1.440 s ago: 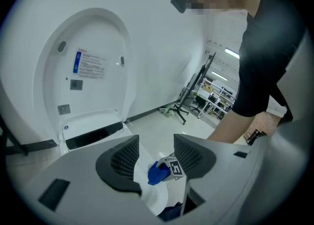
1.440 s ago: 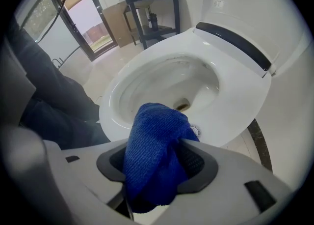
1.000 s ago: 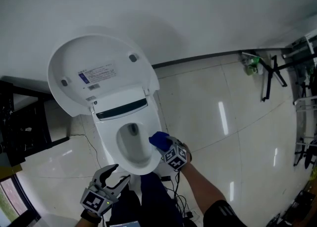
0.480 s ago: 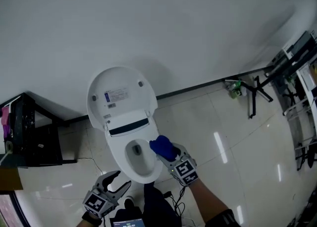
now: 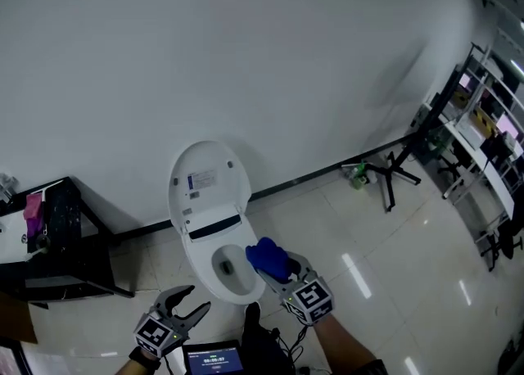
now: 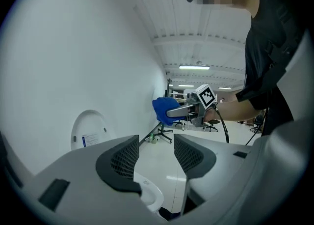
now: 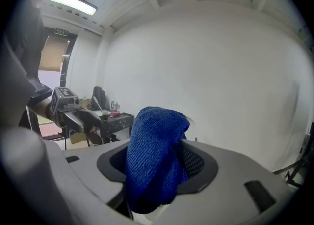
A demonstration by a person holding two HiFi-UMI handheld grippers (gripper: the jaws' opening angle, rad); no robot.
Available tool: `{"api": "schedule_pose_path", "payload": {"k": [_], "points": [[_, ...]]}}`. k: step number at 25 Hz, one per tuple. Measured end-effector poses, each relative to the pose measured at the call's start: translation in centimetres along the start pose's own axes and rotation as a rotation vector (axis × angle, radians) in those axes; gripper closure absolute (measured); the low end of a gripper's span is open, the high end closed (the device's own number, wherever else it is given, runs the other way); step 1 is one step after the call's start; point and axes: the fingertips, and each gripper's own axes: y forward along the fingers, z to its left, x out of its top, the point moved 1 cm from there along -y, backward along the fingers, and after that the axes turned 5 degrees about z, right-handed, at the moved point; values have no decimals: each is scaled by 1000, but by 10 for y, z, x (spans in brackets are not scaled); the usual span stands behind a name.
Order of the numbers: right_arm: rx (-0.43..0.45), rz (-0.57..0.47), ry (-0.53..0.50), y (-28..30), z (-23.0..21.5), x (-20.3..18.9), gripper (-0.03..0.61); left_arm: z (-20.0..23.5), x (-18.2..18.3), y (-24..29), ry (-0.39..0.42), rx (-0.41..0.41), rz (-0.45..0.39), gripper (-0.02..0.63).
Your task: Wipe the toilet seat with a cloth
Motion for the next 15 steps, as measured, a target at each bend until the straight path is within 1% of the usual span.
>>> {"api": "schedule_pose_path", "payload": {"k": [2, 5, 8, 10, 11, 14, 15], "points": [[-7, -43, 1, -26, 27, 13, 327, -10, 2, -23, 24, 3, -9, 383], [7, -79, 8, -65, 70, 28, 327, -36, 11, -53, 11, 11, -28, 383], [-6, -74, 39, -94, 97, 19, 328, -52, -1, -71, 16, 13, -26, 383], [1, -70, 79, -106, 113, 11, 328, -59, -2, -80, -19, 17, -37, 383], [5, -64, 103, -112, 119, 6, 327, -62, -3, -83, -27, 20, -41, 383], [35, -46, 199, -125, 139, -12, 328, -69, -12, -88, -10, 25, -41, 383], [46, -37, 233, -128, 145, -18, 328, -73, -10, -89, -23, 29, -43, 383]]}}
